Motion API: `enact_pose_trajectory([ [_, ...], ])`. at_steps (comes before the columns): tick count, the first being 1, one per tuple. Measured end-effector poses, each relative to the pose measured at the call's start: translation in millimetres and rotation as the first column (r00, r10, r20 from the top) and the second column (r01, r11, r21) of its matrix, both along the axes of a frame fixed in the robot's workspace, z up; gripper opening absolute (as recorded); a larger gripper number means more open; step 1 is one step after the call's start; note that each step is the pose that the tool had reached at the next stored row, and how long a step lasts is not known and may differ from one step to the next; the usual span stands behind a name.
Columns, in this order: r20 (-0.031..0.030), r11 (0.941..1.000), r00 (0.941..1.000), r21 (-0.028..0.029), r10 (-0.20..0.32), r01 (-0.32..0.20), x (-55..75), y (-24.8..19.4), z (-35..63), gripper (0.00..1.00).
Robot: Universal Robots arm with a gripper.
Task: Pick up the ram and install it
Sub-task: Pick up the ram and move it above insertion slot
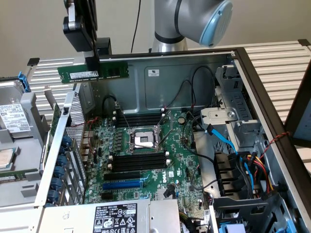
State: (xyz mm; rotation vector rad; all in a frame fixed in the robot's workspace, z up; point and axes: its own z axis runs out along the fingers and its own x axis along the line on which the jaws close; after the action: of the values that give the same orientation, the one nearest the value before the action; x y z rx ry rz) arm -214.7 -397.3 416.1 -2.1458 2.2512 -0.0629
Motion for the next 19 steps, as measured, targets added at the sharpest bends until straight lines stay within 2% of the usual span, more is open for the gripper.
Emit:
enact_pose_trajectory([
  [11, 0.0001, 0.9999, 0.9999, 0.0001, -0.014, 0.014, 19.9, 5.0, -0.6, 0.12],
  [19, 0.0001, 0.9998, 0.9998, 0.0010, -0.018, 0.018, 37.8, 7.8, -6.6, 0.12],
])
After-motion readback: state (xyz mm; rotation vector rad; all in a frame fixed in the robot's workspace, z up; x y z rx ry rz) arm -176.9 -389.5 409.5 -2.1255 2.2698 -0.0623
